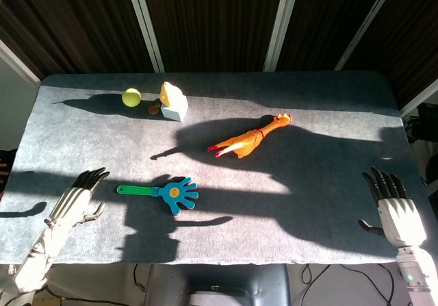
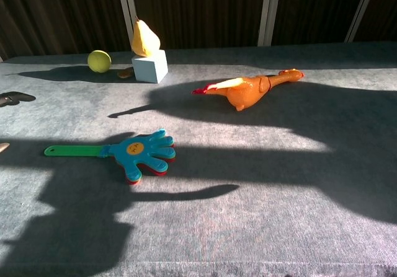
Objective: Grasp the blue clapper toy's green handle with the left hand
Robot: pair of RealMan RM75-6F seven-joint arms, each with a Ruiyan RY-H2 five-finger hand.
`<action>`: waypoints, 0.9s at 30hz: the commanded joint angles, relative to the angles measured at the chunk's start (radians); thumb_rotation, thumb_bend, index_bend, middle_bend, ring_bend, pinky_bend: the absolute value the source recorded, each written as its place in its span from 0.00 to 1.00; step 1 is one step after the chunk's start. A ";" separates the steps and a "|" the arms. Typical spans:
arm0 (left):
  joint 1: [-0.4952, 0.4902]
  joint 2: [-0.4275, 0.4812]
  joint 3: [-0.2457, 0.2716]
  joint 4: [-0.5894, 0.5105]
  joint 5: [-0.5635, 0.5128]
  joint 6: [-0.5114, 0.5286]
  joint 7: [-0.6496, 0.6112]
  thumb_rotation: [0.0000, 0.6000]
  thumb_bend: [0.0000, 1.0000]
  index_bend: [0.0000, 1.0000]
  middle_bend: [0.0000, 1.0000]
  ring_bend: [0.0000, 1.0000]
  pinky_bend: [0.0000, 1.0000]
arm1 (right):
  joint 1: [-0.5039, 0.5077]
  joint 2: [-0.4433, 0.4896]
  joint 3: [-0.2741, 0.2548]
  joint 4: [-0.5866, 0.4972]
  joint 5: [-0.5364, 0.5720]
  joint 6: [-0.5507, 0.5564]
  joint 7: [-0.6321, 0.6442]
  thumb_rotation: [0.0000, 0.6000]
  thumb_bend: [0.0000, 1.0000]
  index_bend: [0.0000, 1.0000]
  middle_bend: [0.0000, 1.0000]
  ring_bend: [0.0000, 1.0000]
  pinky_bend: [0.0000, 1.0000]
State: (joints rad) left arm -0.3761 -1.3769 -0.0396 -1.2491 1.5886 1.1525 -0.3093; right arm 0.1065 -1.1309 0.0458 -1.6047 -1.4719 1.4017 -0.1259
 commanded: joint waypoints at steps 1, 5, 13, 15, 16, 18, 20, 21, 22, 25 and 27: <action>-0.060 -0.058 -0.005 0.044 -0.002 -0.067 -0.026 1.00 0.44 0.07 0.00 0.00 0.00 | 0.004 -0.007 0.001 0.004 0.003 -0.005 -0.006 1.00 0.19 0.00 0.00 0.00 0.00; -0.095 -0.105 -0.002 0.070 -0.002 -0.098 -0.035 1.00 0.43 0.12 0.00 0.00 0.00 | 0.009 -0.014 0.000 0.005 0.007 -0.017 -0.012 1.00 0.19 0.00 0.00 0.00 0.00; -0.149 -0.182 -0.002 0.139 -0.027 -0.159 -0.031 1.00 0.43 0.21 0.00 0.00 0.00 | 0.009 -0.012 0.000 0.003 0.011 -0.017 -0.013 1.00 0.19 0.00 0.00 0.00 0.00; -0.161 -0.198 0.002 0.153 -0.032 -0.176 -0.034 1.00 0.43 0.22 0.00 0.00 0.00 | 0.007 -0.013 0.004 0.001 0.018 -0.011 -0.021 1.00 0.19 0.00 0.00 0.00 0.00; -0.166 -0.204 0.004 0.160 -0.034 -0.183 -0.034 1.00 0.43 0.23 0.00 0.00 0.00 | 0.006 -0.013 0.006 0.000 0.020 -0.009 -0.022 1.00 0.19 0.00 0.00 0.00 0.00; -0.175 -0.215 0.005 0.172 -0.040 -0.196 -0.031 1.00 0.43 0.23 0.00 0.00 0.00 | 0.005 -0.013 0.008 -0.001 0.023 -0.006 -0.022 1.00 0.19 0.00 0.00 0.00 0.00; -0.181 -0.226 0.005 0.178 -0.044 -0.199 -0.031 1.00 0.42 0.23 0.00 0.00 0.00 | 0.005 -0.012 0.008 -0.002 0.024 -0.006 -0.023 1.00 0.19 0.00 0.00 0.00 0.00; -0.184 -0.229 0.005 0.180 -0.046 -0.198 -0.031 1.00 0.42 0.23 0.00 0.00 0.00 | 0.005 -0.012 0.008 -0.002 0.025 -0.006 -0.023 1.00 0.19 0.00 0.00 0.00 0.00; -0.186 -0.232 0.005 0.181 -0.046 -0.196 -0.030 1.00 0.42 0.23 0.00 0.00 0.00 | 0.005 -0.012 0.008 -0.003 0.025 -0.006 -0.022 1.00 0.19 0.00 0.00 0.00 0.00; -0.195 -0.246 -0.001 0.187 -0.049 -0.186 -0.022 1.00 0.42 0.23 0.00 0.00 0.00 | 0.006 -0.011 0.006 -0.004 0.025 -0.010 -0.023 1.00 0.19 0.00 0.00 0.00 0.00; -0.202 -0.253 -0.003 0.189 -0.054 -0.191 -0.024 1.00 0.42 0.23 0.00 0.00 0.00 | 0.006 -0.009 0.006 -0.005 0.024 -0.008 -0.021 1.00 0.19 0.00 0.00 0.00 0.00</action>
State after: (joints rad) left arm -0.5754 -1.6273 -0.0411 -1.0613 1.5366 0.9633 -0.3331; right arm 0.1121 -1.1404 0.0518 -1.6098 -1.4480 1.3932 -0.1472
